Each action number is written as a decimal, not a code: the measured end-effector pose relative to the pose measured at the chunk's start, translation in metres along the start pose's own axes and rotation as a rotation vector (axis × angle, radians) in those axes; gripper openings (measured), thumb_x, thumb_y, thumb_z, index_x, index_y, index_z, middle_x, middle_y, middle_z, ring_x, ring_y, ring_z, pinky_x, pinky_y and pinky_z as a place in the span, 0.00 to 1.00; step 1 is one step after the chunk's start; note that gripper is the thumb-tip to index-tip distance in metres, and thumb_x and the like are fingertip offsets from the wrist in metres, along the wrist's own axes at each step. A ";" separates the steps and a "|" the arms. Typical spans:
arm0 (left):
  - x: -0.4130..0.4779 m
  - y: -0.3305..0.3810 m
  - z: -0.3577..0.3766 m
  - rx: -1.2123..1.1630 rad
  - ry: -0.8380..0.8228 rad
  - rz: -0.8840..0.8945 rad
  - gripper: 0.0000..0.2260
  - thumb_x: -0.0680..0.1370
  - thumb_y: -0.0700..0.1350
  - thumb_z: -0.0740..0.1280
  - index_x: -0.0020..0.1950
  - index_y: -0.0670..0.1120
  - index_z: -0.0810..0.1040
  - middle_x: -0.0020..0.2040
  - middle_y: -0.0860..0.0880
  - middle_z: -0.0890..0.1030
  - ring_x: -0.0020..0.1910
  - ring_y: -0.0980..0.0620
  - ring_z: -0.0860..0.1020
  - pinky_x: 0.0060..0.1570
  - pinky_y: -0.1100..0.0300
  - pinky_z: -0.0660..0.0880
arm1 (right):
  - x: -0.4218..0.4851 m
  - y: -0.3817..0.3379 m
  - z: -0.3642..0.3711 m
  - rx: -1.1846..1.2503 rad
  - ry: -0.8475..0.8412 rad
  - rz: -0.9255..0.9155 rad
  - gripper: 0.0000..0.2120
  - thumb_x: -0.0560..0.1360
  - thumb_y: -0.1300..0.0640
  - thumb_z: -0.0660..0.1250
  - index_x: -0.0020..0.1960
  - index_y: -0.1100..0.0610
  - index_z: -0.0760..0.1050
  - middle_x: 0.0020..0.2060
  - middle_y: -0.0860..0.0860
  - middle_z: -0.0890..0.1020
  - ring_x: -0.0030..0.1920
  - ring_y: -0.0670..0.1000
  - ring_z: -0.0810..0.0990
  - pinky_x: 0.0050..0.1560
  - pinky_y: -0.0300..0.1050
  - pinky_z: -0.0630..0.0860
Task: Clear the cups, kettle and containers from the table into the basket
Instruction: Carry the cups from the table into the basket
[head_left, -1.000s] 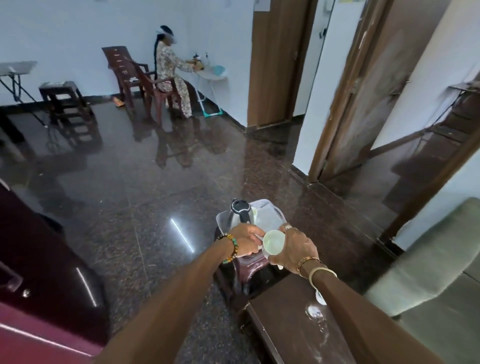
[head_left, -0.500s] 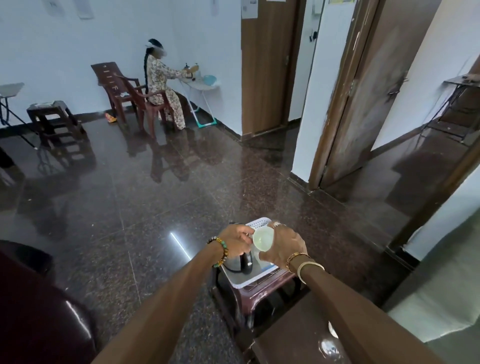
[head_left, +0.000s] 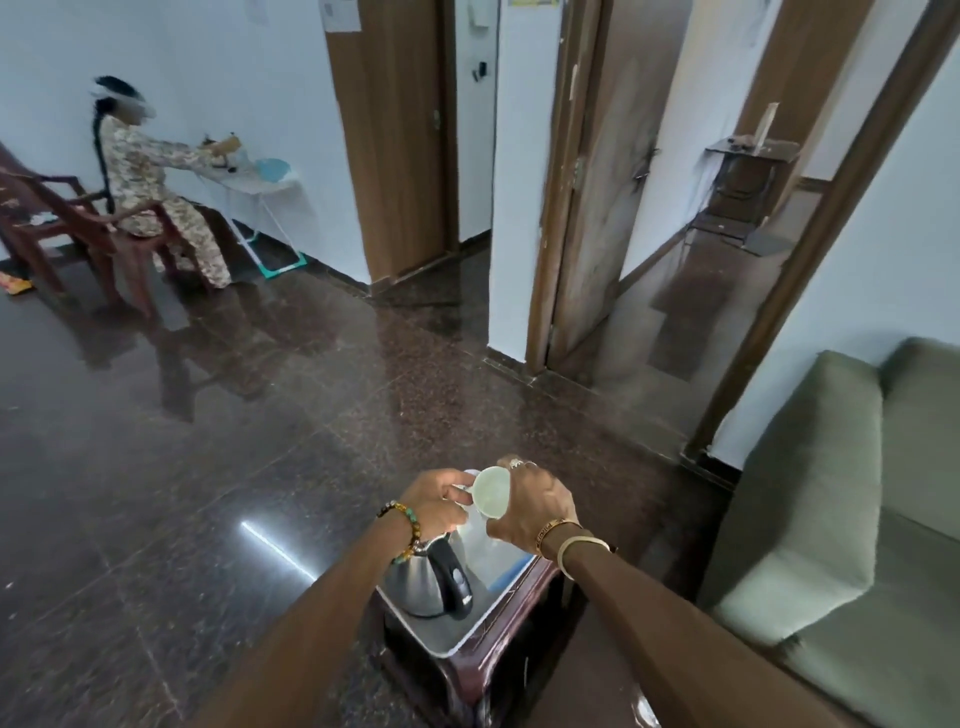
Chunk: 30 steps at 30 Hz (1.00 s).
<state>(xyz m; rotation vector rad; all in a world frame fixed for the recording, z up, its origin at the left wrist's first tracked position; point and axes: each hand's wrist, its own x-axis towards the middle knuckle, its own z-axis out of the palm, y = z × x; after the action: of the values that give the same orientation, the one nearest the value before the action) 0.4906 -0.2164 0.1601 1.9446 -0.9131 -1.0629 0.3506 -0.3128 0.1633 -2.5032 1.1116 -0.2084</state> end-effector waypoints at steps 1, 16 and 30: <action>0.008 0.001 -0.008 0.012 -0.019 0.015 0.22 0.71 0.30 0.68 0.62 0.47 0.77 0.52 0.45 0.84 0.47 0.48 0.82 0.48 0.54 0.80 | 0.006 -0.003 0.000 0.003 0.011 0.015 0.34 0.57 0.43 0.75 0.61 0.47 0.70 0.53 0.47 0.81 0.54 0.53 0.81 0.50 0.43 0.76; 0.072 -0.008 -0.039 0.080 -0.150 0.080 0.19 0.71 0.32 0.68 0.59 0.48 0.80 0.48 0.50 0.85 0.50 0.53 0.82 0.53 0.54 0.80 | 0.043 -0.016 0.018 0.009 0.029 0.188 0.32 0.59 0.47 0.74 0.61 0.48 0.70 0.54 0.48 0.81 0.54 0.54 0.80 0.50 0.44 0.75; 0.115 -0.012 -0.019 0.016 -0.176 -0.038 0.20 0.72 0.30 0.68 0.63 0.43 0.76 0.52 0.44 0.83 0.52 0.47 0.82 0.53 0.52 0.80 | 0.090 0.024 0.040 -0.002 -0.092 0.155 0.36 0.61 0.50 0.78 0.66 0.50 0.69 0.61 0.51 0.69 0.55 0.58 0.79 0.55 0.51 0.78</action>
<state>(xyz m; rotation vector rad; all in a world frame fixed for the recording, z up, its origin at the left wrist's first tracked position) 0.5571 -0.3023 0.1150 1.9100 -0.9855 -1.2683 0.4061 -0.3818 0.1153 -2.3886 1.2614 -0.0483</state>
